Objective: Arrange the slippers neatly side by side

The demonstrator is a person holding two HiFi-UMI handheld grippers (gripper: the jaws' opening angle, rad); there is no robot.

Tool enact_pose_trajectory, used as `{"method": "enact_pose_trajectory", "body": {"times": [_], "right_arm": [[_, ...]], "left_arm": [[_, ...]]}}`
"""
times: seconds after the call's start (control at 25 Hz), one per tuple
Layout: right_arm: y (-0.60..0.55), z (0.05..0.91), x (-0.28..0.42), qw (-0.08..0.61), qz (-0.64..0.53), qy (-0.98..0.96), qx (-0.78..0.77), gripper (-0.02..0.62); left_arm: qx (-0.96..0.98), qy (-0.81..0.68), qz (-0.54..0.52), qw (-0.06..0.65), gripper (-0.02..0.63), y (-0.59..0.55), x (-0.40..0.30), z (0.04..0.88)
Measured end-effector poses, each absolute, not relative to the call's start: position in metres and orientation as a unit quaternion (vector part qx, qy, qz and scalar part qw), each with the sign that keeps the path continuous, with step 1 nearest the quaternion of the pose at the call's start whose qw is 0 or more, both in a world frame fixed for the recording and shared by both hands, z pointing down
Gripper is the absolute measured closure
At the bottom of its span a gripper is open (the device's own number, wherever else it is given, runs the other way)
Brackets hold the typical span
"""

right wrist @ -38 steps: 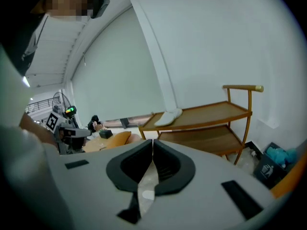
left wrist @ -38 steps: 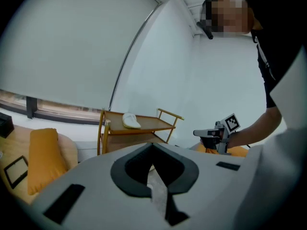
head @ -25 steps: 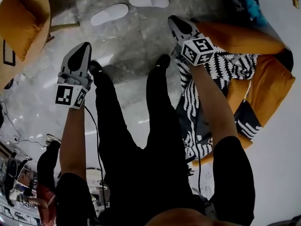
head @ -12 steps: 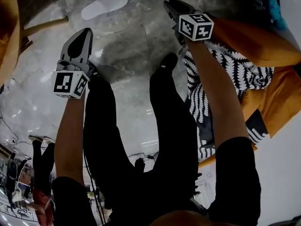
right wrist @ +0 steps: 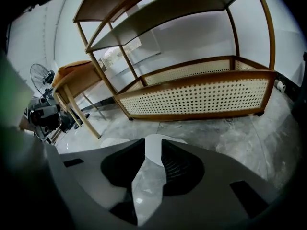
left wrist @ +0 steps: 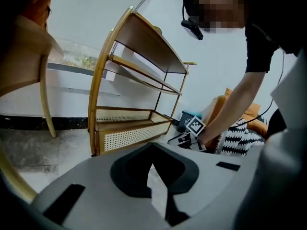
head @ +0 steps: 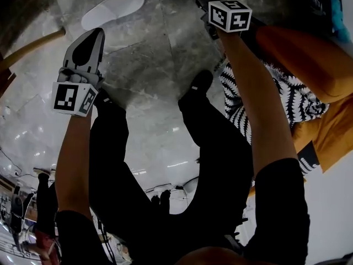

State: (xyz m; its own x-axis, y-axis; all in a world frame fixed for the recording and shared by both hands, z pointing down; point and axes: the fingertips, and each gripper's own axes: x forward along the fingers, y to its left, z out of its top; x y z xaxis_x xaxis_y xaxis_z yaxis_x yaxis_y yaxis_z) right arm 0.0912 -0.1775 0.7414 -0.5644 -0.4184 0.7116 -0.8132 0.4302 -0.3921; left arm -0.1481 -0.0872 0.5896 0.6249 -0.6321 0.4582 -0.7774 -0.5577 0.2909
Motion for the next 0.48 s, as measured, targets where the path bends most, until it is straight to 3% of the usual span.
{"method": "enact_pose_trajectory", "body": {"times": [0.48], "right_arm": [[-0.203,0.816,0.087,0.281,0.352,-0.806,0.384,0.474]], "left_arm": [[0.895,-0.355,0.17,0.213,0.592,-0.091,-0.143,0.638]]}}
